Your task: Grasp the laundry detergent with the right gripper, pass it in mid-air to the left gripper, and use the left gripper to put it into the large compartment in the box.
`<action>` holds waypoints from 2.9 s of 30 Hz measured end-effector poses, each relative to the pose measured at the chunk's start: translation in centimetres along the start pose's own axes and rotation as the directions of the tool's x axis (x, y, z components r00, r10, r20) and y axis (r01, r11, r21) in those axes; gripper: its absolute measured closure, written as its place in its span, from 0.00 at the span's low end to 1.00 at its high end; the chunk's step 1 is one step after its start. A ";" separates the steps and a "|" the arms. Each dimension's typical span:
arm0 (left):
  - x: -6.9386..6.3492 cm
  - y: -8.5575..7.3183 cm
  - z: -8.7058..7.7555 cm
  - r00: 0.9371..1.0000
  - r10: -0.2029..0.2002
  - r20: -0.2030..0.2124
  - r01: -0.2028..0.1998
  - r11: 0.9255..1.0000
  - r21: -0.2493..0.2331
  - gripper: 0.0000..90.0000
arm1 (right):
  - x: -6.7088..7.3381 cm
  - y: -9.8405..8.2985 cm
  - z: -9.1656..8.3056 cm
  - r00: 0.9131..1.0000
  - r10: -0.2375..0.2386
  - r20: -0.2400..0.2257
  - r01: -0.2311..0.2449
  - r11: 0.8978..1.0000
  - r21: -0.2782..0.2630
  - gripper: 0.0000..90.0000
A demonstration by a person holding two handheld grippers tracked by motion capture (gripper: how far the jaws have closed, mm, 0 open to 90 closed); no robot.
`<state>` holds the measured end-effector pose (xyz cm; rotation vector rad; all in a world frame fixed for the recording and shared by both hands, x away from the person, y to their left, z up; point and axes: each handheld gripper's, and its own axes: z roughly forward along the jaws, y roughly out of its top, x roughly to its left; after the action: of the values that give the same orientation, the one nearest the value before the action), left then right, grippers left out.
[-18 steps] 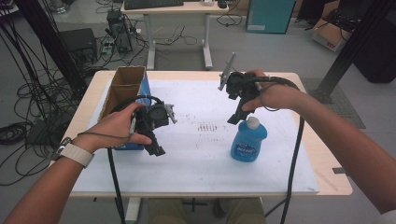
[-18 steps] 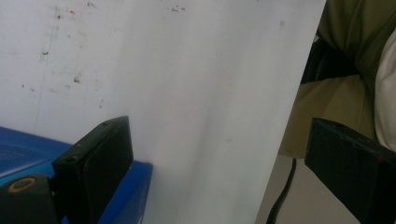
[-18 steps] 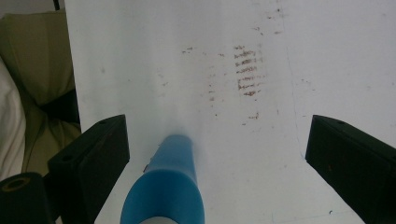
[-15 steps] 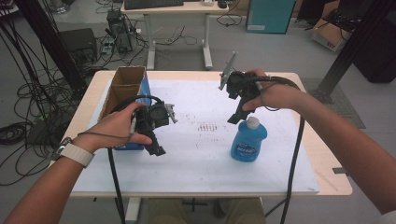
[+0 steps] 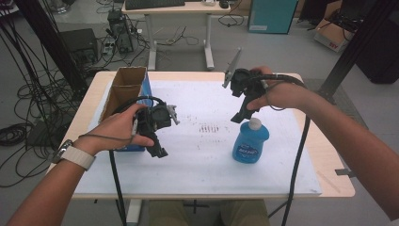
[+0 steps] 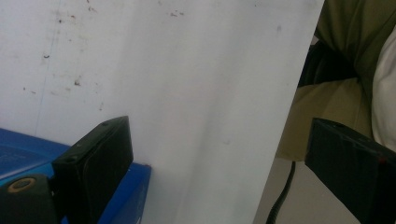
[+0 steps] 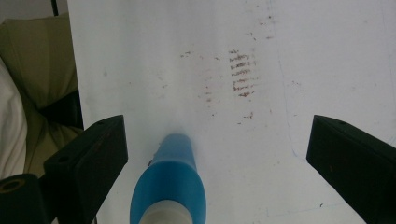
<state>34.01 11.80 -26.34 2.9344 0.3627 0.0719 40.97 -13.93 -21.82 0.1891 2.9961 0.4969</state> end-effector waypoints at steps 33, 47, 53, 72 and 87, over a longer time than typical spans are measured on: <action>-0.2 0.6 0.1 1.000 0.007 -0.009 -0.007 1.000 -0.020 0.09 | 0.6 -3.4 -3.4 0.999 0.048 0.021 -0.046 0.997 -0.067 0.05; -0.4 0.8 0.2 1.000 0.010 -0.010 -0.010 1.000 -0.021 0.09 | 1.2 -5.9 -4.2 0.997 0.075 0.025 -0.072 0.991 -0.111 0.05; -0.3 0.8 0.2 1.000 0.012 -0.010 -0.012 1.000 -0.020 0.09 | 1.5 -7.3 -4.2 0.996 0.081 0.029 -0.077 0.988 -0.134 0.05; -0.3 1.2 0.3 1.000 0.007 -0.010 -0.007 1.000 -0.024 0.09 | 2.3 -9.2 -4.7 0.994 0.109 0.018 -0.105 0.984 -0.147 0.05; -0.3 1.4 0.4 1.000 0.006 -0.011 -0.006 1.000 -0.025 0.09 | 2.7 -10.6 -4.6 0.992 0.124 0.016 -0.121 0.982 -0.144 0.05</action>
<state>34.06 10.37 -26.44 2.9114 0.3525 0.0925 36.64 -25.00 -21.19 0.3668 2.9218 0.7123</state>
